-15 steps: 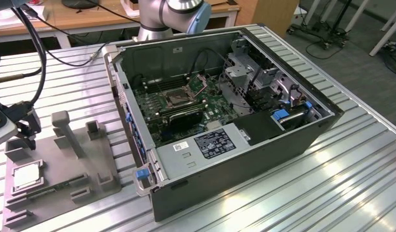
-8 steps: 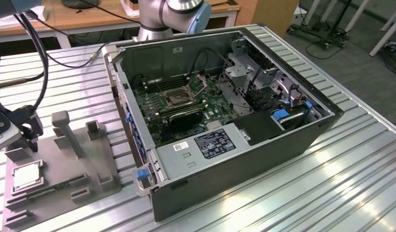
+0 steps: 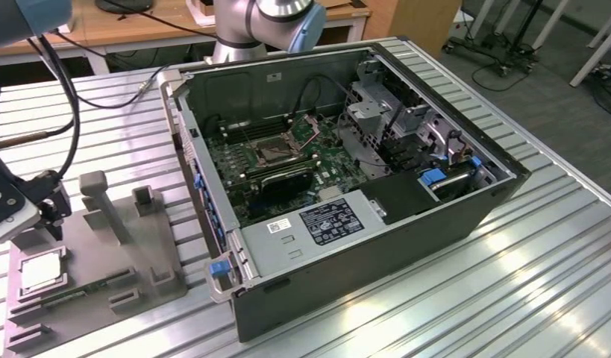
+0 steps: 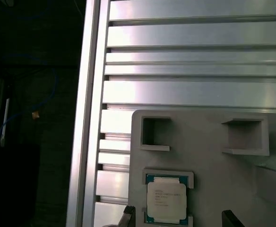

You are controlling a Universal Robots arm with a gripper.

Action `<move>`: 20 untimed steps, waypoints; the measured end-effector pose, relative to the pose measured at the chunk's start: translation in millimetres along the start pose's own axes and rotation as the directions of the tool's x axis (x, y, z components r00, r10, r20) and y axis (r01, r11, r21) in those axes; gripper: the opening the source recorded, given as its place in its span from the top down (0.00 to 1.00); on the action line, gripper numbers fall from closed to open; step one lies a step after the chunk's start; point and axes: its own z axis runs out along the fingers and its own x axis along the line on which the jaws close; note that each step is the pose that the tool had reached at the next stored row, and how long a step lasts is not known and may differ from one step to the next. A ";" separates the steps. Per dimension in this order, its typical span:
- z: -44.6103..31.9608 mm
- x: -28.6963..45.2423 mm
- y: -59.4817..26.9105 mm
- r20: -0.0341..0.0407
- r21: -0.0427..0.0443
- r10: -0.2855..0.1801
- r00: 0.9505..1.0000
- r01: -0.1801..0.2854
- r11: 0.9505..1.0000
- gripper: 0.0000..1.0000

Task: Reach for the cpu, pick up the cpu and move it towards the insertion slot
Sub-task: 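Reach for the cpu, then pick up the cpu and move it towards the insertion slot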

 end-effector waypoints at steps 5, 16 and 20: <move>1.8 0.4 -0.1 0.000 0.000 -0.001 1.000 0.001 1.000 0.22; 9.8 0.3 -0.4 0.000 0.000 -0.001 1.000 0.001 1.000 0.22; 17.0 0.3 -1.2 0.000 0.000 -0.001 1.000 0.001 1.000 0.22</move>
